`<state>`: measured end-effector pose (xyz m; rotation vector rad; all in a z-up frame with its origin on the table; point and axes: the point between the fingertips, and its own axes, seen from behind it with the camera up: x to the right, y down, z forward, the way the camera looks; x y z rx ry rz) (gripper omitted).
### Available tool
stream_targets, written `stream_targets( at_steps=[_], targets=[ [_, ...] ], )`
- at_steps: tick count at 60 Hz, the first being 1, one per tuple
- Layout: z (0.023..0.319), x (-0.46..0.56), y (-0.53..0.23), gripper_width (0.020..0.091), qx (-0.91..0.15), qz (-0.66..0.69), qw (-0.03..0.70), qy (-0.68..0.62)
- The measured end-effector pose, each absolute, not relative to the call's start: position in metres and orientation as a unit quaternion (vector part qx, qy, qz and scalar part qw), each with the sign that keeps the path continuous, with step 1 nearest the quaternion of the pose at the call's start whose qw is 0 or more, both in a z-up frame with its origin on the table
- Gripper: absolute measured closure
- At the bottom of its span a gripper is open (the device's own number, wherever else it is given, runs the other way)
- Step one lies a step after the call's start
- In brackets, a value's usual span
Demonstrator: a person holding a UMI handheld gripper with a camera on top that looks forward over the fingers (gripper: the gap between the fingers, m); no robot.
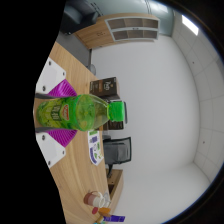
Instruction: Pour water
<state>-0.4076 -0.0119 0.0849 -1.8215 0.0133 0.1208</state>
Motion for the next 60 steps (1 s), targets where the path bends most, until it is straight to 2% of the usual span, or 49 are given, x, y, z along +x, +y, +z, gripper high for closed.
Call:
stream_targets(
  at_steps=[6, 18, 31, 42, 54, 60],
  targets=[
    [0.089, -0.389, -0.008, 0.0720, -0.795, 0.114, 0.592, 0.064],
    [0.121, -0.302, 0.026, 0.0721, -0.762, 0.260, 0.539, 0.248],
    [0.165, -0.196, 0.059, 0.0722, -0.672, 0.405, 0.456, 0.420],
    [0.178, -0.134, 0.077, 0.0722, -0.590, 0.489, 0.387, 0.512],
    [0.163, -0.092, 0.093, 0.0724, -0.490, 0.542, 0.312, 0.607],
    [0.151, -0.085, 0.095, 0.0725, -0.475, 0.550, 0.284, 0.625]
  ],
)
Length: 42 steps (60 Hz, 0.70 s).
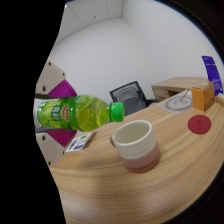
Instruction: Pour water
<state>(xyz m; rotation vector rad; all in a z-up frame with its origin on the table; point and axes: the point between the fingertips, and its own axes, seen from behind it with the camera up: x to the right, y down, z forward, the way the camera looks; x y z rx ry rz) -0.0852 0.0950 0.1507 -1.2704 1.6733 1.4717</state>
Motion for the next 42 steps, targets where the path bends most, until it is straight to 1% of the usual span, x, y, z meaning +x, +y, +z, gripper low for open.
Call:
stream_targets(
  at_steps=[9, 17, 20, 23, 32, 37, 38, 42],
  targets=[
    [0.136, -0.087, 0.094, 0.0721, -0.475, 0.554, 0.258, 0.634],
    [0.135, -0.090, 0.090, 0.0722, -0.511, 0.542, 0.270, 0.610],
    [0.145, -0.089, 0.087, 0.0723, -0.541, 0.529, 0.291, 0.585],
    [0.153, -0.086, 0.083, 0.0723, -0.594, 0.498, 0.326, 0.541],
    [0.184, -0.050, 0.079, 0.0722, -0.741, 0.344, 0.451, 0.358],
    [0.208, -0.025, 0.087, 0.0720, -0.768, 0.284, 0.504, 0.276],
    [0.217, -0.017, 0.082, 0.0720, -0.765, 0.276, 0.519, 0.265],
    [0.226, 0.012, 0.090, 0.0719, -0.775, 0.218, 0.549, 0.226]
  ],
)
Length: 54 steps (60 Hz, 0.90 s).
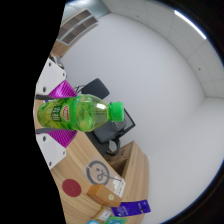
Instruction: Pour water
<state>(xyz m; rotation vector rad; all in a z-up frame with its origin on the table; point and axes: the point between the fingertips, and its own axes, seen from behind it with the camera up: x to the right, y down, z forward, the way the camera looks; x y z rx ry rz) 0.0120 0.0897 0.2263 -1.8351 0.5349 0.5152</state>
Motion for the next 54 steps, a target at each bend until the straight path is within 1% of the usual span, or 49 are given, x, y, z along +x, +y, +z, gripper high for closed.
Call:
stream_targets(
  at_steps=[7, 10, 15, 19, 28, 33, 39, 40, 41, 44, 51, 54],
  targets=[
    [0.232, 0.074, 0.089, 0.0719, -0.779, 0.085, 0.598, 0.166],
    [0.225, 0.100, 0.087, 0.0713, -0.782, 0.030, 0.606, 0.143],
    [0.204, 0.137, 0.086, 0.0713, -0.789, -0.021, 0.602, 0.119],
    [0.186, 0.156, 0.089, 0.0714, -0.791, -0.035, 0.600, 0.114],
    [0.133, 0.192, 0.093, 0.0715, -0.802, -0.070, 0.586, 0.096],
    [0.106, 0.208, 0.096, 0.0714, -0.812, -0.075, 0.572, 0.092],
    [0.079, 0.216, 0.097, 0.0711, -0.810, -0.066, 0.572, 0.112],
    [0.079, 0.215, 0.097, 0.0697, -0.809, -0.060, 0.573, 0.114],
    [0.083, 0.217, 0.098, 0.0696, -0.798, -0.058, 0.589, 0.114],
    [0.083, 0.220, 0.096, 0.0696, -0.791, -0.045, 0.597, 0.125],
    [0.081, 0.216, 0.094, 0.0678, -0.792, -0.047, 0.598, 0.111],
    [0.079, 0.216, 0.094, 0.0654, -0.797, -0.051, 0.593, 0.105]
  ],
)
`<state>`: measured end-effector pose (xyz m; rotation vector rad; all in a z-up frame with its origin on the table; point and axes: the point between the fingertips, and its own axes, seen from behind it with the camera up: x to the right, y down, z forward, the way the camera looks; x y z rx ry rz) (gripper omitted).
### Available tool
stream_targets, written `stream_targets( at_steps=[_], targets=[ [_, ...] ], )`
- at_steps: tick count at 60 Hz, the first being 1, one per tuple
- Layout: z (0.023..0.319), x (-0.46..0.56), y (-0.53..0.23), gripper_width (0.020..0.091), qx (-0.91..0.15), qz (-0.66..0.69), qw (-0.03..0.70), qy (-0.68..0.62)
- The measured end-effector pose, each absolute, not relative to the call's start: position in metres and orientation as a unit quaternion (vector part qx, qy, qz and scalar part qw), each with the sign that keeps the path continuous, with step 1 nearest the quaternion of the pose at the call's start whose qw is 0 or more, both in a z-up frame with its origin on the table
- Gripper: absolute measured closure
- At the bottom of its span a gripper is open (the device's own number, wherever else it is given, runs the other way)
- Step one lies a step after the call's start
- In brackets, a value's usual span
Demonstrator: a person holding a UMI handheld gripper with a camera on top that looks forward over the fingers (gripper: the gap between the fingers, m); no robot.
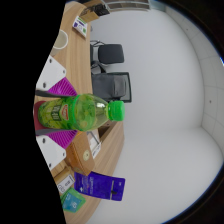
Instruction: Pour water
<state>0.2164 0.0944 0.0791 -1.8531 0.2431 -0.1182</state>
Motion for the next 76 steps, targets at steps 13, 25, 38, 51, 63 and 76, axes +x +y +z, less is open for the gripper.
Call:
stream_targets(
  at_steps=[13, 25, 38, 51, 63, 76],
  targets=[
    [0.072, 0.221, 0.078, 0.0391, -0.821, -0.077, 0.553, 0.120],
    [0.069, 0.195, -0.010, 0.0259, -0.843, -0.069, 0.513, 0.147],
    [0.103, 0.122, -0.120, 0.0271, -0.874, -0.062, 0.468, 0.113],
    [0.155, 0.033, -0.189, 0.0268, -0.874, -0.051, 0.478, 0.070],
    [0.203, -0.029, -0.221, 0.0270, -0.854, -0.039, 0.516, 0.053],
    [0.231, -0.079, -0.242, 0.0276, -0.838, -0.031, 0.544, 0.026]
  ],
)
